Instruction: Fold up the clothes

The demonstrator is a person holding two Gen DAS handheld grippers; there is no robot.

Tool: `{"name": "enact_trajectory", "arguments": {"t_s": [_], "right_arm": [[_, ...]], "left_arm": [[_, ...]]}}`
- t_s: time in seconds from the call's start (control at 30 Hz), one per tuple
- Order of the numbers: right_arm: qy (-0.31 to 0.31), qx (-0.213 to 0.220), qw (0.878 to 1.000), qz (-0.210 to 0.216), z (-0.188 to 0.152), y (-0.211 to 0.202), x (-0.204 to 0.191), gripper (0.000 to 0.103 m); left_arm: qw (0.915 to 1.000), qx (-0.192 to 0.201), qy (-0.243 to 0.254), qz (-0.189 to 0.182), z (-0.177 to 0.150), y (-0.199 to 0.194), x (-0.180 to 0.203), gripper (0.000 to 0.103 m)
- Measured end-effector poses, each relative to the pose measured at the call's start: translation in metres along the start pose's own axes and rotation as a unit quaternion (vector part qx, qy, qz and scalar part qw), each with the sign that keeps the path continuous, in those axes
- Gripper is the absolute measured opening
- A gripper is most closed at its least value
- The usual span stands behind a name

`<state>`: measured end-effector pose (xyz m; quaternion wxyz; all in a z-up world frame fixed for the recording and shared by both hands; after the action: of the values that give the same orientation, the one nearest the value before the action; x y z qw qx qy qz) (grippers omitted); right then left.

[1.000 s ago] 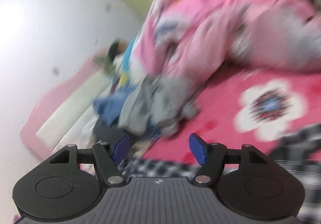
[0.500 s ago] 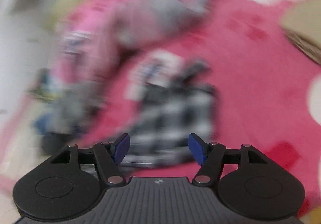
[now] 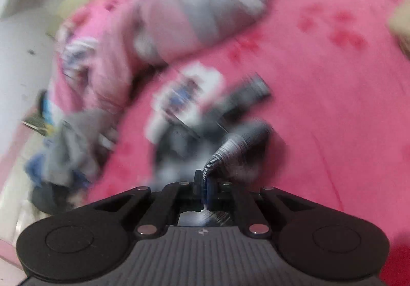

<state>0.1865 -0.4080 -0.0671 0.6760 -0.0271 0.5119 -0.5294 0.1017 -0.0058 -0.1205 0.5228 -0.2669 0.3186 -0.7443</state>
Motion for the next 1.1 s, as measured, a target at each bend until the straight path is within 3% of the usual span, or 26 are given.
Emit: {"name": "enact_trajectory", "arguments": {"t_s": [0.13, 0.3, 0.43, 0.47, 0.5, 0.53, 0.63, 0.77, 0.9, 1.03, 1.1], "right_arm": [[-0.055, 0.031, 0.997, 0.048, 0.065, 0.004, -0.074, 0.004], [-0.112, 0.060, 0.989, 0.076, 0.155, 0.051, -0.160, 0.004], [-0.128, 0.099, 0.985, 0.063, 0.201, 0.102, -0.177, 0.007], [-0.116, 0.095, 0.988, 0.048, 0.205, 0.116, -0.169, 0.019], [-0.097, 0.082, 0.991, 0.029, 0.207, 0.130, -0.156, 0.046], [-0.078, 0.070, 0.994, 0.010, 0.209, 0.143, -0.143, 0.054], [-0.012, 0.044, 0.999, -0.003, 0.193, 0.146, -0.090, 0.056], [0.051, 0.036, 0.998, 0.015, 0.148, 0.094, -0.027, 0.056], [0.104, -0.035, 0.994, -0.029, 0.090, 0.059, 0.029, 0.056], [0.145, -0.090, 0.982, -0.076, 0.054, 0.070, 0.074, 0.056], [0.161, -0.087, 0.981, -0.063, 0.049, 0.088, 0.085, 0.055]], "left_arm": [[0.9999, 0.010, 0.004, -0.005, -0.001, -0.001, 0.000, 0.067], [0.9998, 0.014, 0.004, -0.009, -0.001, -0.001, 0.000, 0.067], [0.9998, 0.015, 0.008, -0.009, -0.002, 0.000, 0.000, 0.068], [0.9998, 0.016, 0.008, -0.009, -0.002, 0.000, 0.000, 0.068], [0.9998, 0.016, 0.008, -0.009, -0.003, 0.000, 0.000, 0.068], [0.9998, 0.016, 0.009, -0.009, -0.003, -0.001, 0.000, 0.068], [0.9997, 0.017, 0.010, -0.012, -0.003, -0.001, 0.000, 0.068], [0.9996, 0.018, 0.012, -0.017, -0.003, -0.001, -0.001, 0.068], [0.9997, 0.017, 0.012, -0.015, -0.003, -0.002, -0.001, 0.068], [0.9998, 0.013, 0.012, -0.005, -0.002, -0.002, 0.002, 0.068], [0.9999, 0.010, 0.014, 0.003, -0.001, -0.005, 0.004, 0.068]]}}
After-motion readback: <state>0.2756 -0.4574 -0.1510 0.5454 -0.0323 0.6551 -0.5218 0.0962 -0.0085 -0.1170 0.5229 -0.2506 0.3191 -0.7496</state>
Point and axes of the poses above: each gripper's, at about its wrist camera, not at the fingertips, and y roughly the way its jaws point, x to its right, z to its top, the point moved 6 cm from there along y, roughly the way its jaws point, and after that the axes turned 10 degrees about -x, right-handed, at the moved point
